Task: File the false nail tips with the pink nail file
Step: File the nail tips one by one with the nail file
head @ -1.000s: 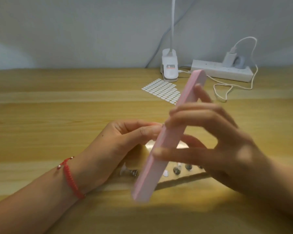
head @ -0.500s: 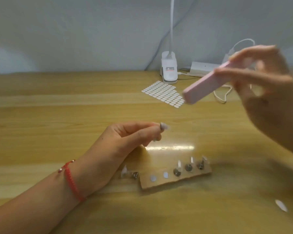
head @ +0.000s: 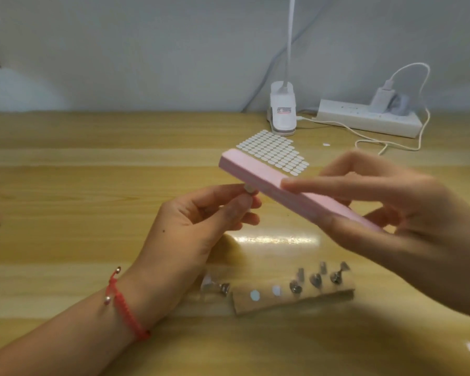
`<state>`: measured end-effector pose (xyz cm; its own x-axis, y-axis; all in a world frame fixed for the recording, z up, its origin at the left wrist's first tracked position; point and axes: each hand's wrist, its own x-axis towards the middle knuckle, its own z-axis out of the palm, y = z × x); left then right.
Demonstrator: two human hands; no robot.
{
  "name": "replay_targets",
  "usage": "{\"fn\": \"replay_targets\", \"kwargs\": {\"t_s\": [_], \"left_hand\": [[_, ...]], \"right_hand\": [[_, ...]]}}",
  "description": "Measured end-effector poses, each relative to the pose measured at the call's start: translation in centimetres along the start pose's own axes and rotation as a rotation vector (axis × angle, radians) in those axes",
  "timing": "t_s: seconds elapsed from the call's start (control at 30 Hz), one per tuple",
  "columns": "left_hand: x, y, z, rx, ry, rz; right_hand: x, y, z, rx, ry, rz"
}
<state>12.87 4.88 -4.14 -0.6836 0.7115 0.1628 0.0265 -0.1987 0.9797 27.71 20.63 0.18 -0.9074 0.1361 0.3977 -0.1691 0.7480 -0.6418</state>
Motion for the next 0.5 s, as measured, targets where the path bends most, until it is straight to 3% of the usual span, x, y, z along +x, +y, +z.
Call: {"fn": "replay_targets", "kwargs": {"t_s": [0.17, 0.3, 0.43, 0.5], "left_hand": [[-0.6, 0.5, 1.0, 0.152, -0.022, 0.115], [0.2, 1.1, 0.1, 0.065, 0.137, 0.127], [-0.4, 1.1, 1.2, 0.209, -0.013, 0.137], [0.3, 1.2, 0.4, 0.119, 0.108, 0.147]], "right_hand": [[0.1, 0.0, 1.3, 0.045, 0.013, 0.041], [0.0, -0.1, 1.2, 0.103, 0.044, 0.058], [0.0, -0.3, 1.6, 0.114, 0.07, 0.062], [-0.1, -0.4, 1.5, 0.119, 0.084, 0.069]]}}
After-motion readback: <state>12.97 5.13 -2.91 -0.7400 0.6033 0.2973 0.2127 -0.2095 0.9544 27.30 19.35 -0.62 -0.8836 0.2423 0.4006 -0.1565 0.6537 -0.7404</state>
